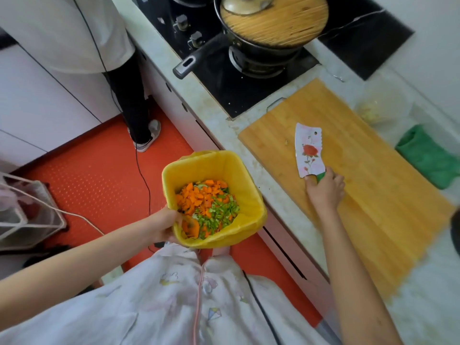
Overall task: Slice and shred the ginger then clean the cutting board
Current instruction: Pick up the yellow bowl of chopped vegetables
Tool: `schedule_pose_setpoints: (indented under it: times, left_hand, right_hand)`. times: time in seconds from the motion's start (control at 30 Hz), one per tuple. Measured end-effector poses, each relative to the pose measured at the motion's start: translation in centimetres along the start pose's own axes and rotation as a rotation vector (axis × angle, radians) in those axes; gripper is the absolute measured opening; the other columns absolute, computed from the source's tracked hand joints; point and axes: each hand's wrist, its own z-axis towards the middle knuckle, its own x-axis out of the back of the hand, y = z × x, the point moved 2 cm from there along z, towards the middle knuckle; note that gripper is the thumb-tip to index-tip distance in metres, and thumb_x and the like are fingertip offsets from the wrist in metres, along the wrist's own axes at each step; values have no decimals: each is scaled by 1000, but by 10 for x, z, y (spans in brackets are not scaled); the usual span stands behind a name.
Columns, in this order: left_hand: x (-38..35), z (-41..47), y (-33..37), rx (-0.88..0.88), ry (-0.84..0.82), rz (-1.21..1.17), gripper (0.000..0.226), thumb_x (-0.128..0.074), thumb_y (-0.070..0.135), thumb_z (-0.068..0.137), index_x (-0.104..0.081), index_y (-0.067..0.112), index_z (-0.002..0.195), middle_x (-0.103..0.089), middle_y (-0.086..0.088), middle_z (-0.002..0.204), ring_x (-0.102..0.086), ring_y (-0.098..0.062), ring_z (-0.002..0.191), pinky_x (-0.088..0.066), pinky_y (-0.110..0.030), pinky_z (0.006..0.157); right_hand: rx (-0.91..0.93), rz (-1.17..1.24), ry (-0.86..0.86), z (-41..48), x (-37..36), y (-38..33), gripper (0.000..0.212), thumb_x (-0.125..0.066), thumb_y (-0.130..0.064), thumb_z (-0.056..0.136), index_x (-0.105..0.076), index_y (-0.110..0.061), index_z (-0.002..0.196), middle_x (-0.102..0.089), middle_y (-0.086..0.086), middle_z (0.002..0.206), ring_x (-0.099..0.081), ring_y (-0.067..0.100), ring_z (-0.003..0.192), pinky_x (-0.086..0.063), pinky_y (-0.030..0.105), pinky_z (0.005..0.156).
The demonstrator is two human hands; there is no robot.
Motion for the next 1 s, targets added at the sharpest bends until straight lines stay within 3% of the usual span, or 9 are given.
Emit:
schedule_pose_setpoints:
  times: [0.17, 0.23, 0.3, 0.37, 0.43, 0.5, 0.67, 0.8, 1.0]
  left_hand:
    - [-2, -1, 0, -33, 44, -5, 69, -25, -20, 81, -29, 11, 143, -47, -26, 131, -53, -51, 105, -54, -58, 51]
    - [-6, -2, 0, -40, 63, -6, 69, -25, -19, 83, -26, 14, 144, -45, -26, 132, -52, -51, 106, -54, -56, 48]
    - [-8, -3, -2, -47, 75, 19, 72, -26, -19, 83, -24, 17, 146, -43, -26, 134, -51, -52, 109, -54, -58, 50]
    - [-8, -4, -3, -40, 78, 35, 71, -27, -18, 84, -24, 16, 146, -42, -27, 135, -53, -53, 106, -54, -59, 51]
    - [-9, -7, -3, -35, 85, 33, 68, -27, -18, 85, -25, 15, 145, -42, -28, 135, -55, -53, 102, -53, -60, 52]
    - [-12, -9, -3, -39, 83, 44, 67, -27, -17, 86, -26, 15, 144, -42, -27, 135, -53, -54, 105, -52, -62, 55]
    - [-17, -20, 6, -48, 110, 69, 65, -27, -16, 86, -25, 13, 145, -42, -30, 136, -52, -56, 108, -53, -53, 43]
    - [-17, -30, 21, -28, 120, 113, 62, -33, -13, 90, -24, 18, 144, -40, -29, 136, -56, -55, 102, -53, -51, 42]
    - [-23, -34, 32, -29, 193, 118, 69, -40, -9, 90, -18, 26, 145, -37, -25, 135, -60, -53, 88, -52, -48, 40]
  right_hand:
    - [21, -49, -130, 6, -2, 17, 79, -50, -48, 93, -11, -12, 152, -1, 13, 159, 2, 36, 145, 1, 52, 115]
    - [41, -78, -145, 7, -5, 18, 72, -42, -46, 97, -9, -14, 152, 3, 12, 159, 5, 38, 145, 3, 55, 114]
    - [51, -105, -122, 5, -8, 16, 64, -37, -41, 100, -12, -13, 152, -1, 13, 159, 1, 39, 144, -1, 56, 114]
    - [76, -95, -51, 2, -6, 13, 55, -40, -30, 100, -25, -7, 148, -16, 18, 156, -15, 39, 142, -15, 53, 113]
    - [109, -24, 37, 2, -3, 12, 42, -48, -15, 97, -42, 1, 135, -38, 22, 141, -38, 39, 127, -34, 46, 101]
    - [78, 45, 56, 5, 3, 14, 37, -52, -8, 94, -46, 2, 129, -45, 22, 129, -48, 39, 114, -42, 43, 88]
    - [92, 11, -39, 16, 14, 14, 37, -51, -18, 96, -43, -12, 132, -46, 19, 125, -54, 41, 102, -39, 36, 69]
    - [121, 61, -36, 17, 18, 14, 37, -48, -20, 98, -41, -14, 133, -44, 16, 128, -56, 40, 96, -38, 35, 66]
    - [113, 174, 27, 9, 13, 16, 40, -48, -19, 98, -41, -16, 137, -54, 8, 132, -56, 34, 108, -39, 33, 68]
